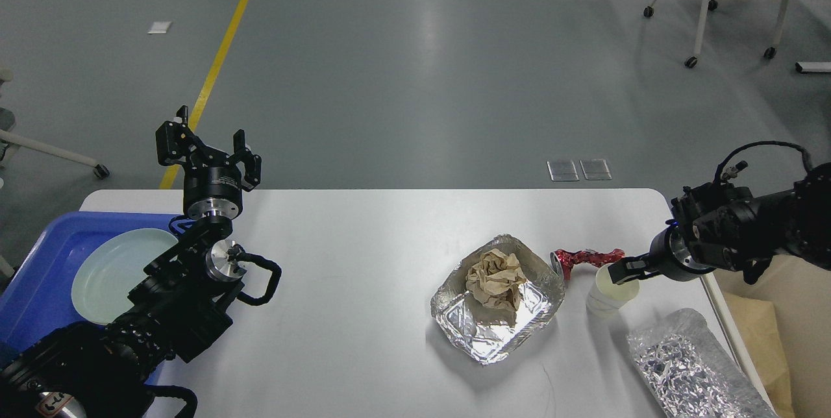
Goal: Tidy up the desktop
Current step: 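Grasp the paper cup beside the red can with the right gripper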
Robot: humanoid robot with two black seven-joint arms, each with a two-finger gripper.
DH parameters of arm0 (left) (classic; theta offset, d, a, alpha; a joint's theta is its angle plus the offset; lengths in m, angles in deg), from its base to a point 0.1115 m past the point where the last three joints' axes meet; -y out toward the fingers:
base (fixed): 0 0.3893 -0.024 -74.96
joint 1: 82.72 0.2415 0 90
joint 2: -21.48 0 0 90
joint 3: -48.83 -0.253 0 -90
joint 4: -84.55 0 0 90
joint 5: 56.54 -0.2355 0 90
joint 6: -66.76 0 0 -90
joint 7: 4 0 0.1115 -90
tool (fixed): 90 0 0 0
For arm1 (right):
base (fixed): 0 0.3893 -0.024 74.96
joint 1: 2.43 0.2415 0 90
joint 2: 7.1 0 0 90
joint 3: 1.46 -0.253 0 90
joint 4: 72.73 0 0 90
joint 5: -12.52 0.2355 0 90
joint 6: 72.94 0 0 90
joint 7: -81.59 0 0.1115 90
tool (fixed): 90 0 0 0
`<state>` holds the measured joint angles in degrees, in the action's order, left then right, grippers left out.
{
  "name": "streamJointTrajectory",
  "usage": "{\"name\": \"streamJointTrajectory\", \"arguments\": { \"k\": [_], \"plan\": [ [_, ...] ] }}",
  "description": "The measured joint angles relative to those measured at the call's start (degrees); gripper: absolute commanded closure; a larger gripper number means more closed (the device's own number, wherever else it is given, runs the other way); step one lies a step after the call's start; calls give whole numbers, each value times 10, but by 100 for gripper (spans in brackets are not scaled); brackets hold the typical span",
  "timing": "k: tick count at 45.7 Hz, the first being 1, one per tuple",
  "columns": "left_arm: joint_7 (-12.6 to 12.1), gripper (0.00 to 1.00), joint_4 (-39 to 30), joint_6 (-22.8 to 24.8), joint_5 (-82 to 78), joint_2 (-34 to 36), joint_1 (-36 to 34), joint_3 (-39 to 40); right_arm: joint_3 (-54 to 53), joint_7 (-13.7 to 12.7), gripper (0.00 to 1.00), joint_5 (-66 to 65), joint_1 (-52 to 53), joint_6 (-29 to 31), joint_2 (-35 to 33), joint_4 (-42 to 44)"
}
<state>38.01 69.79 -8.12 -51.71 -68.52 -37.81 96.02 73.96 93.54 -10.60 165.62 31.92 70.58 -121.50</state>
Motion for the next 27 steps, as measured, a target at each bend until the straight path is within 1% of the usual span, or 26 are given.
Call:
{"name": "streamJointTrajectory", "arguments": {
  "k": [2, 3, 14, 27],
  "plan": [
    [0, 0, 0, 0, 0, 0, 0, 0, 1, 0, 97, 0, -3, 1, 3, 0],
    [0, 0, 0, 0, 0, 0, 0, 0, 1, 0, 100, 0, -4, 1, 4, 0],
    [0, 0, 0, 0, 0, 0, 0, 0, -1, -1, 100, 6, -16, 0, 11, 12],
    [0, 0, 0, 0, 0, 0, 0, 0, -3, 3, 100, 7, -2, 5, -1, 8]
  ]
}}
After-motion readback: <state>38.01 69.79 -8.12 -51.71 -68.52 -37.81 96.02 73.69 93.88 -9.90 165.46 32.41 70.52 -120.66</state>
